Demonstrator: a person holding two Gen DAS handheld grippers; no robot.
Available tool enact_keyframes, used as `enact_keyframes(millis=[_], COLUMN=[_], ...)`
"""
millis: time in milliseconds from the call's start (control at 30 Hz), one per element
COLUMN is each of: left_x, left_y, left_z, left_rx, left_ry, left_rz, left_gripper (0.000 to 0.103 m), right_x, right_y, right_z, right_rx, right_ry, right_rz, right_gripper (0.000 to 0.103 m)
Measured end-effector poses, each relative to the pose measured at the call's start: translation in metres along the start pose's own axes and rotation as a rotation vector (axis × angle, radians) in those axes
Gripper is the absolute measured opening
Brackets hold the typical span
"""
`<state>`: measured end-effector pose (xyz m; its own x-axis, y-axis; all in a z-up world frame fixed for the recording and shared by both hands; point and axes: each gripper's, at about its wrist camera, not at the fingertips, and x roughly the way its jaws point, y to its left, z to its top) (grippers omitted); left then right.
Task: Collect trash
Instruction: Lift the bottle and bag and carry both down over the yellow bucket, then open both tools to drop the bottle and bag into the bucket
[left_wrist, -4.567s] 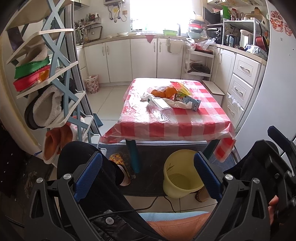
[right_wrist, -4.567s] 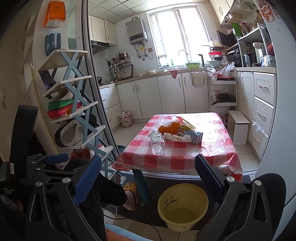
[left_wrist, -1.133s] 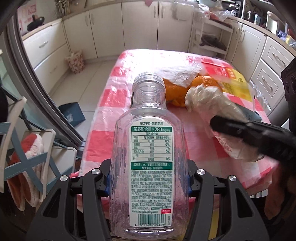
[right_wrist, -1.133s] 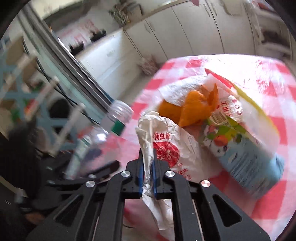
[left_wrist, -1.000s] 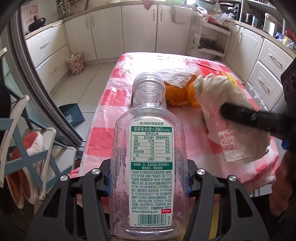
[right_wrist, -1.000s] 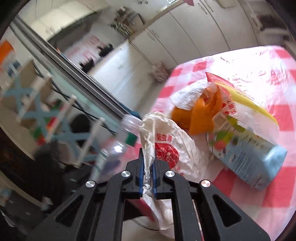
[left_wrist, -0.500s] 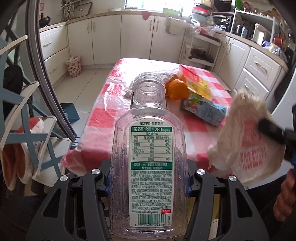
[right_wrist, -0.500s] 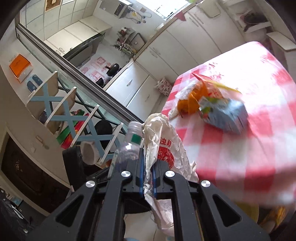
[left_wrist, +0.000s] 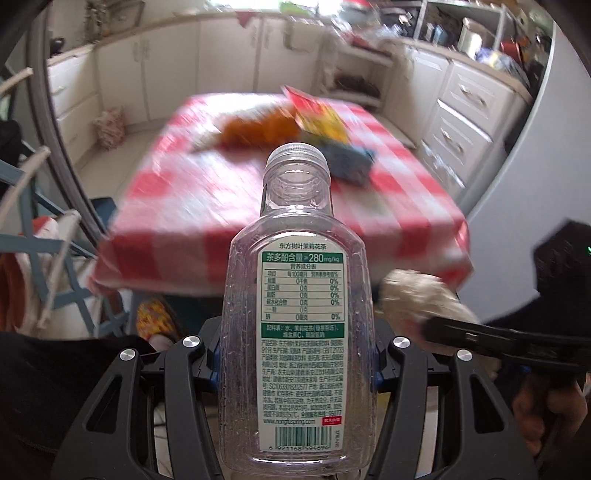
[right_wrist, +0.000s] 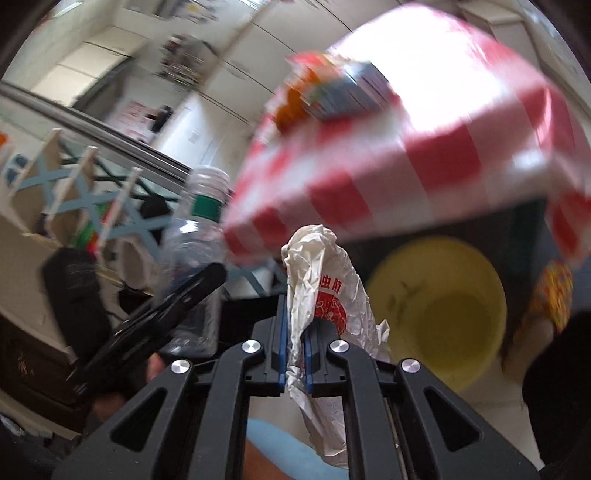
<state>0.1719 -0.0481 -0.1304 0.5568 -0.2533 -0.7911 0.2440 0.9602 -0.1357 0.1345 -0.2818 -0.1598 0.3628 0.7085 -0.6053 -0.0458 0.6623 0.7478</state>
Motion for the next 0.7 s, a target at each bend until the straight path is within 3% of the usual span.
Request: enact_keyframes(millis=[267, 333, 367, 400, 567, 700], left_x=[0.044, 0.052, 0.059, 0.064, 0.087, 0.082], left_y=[-0.025, -0.028, -0.031, -0.031, -0.034, -0.037], left_z=[-0.024, -0.027, -0.028, -0.028, -0.035, -0.036], left_rx=[0.066, 0.061, 0.059, 0.052, 0.045, 0.076], left_ry=[0.167, 0.188, 0.21, 0.23, 0.306, 0.286], left_rz=[-0.049, -0.058, -0.071, -0.079, -0.085, -0.075], left_gripper=[0.053, 0.053, 0.053, 0.053, 0.054, 0.061], right_x=[0.017, 0.02, 0.022, 0.023, 0.011, -0.002], right_y=[-0.025, -0.029, -0.032, -0.034, -0.039, -0.046], right_z=[-0.002, -0.002, -0.001, 0.0, -0.001, 0.001], right_rx=[0.096, 0.114, 0.127, 0.137, 0.166, 0.196], right_ry=[0.059, 0.069, 0.075, 0.076, 0.026, -0.037], right_rz=[-0.083, -0.104, -0.112, -0.12, -0.13, -0.109], right_gripper=[0.011, 0.018, 0.032, 0.039, 0.045, 0.045])
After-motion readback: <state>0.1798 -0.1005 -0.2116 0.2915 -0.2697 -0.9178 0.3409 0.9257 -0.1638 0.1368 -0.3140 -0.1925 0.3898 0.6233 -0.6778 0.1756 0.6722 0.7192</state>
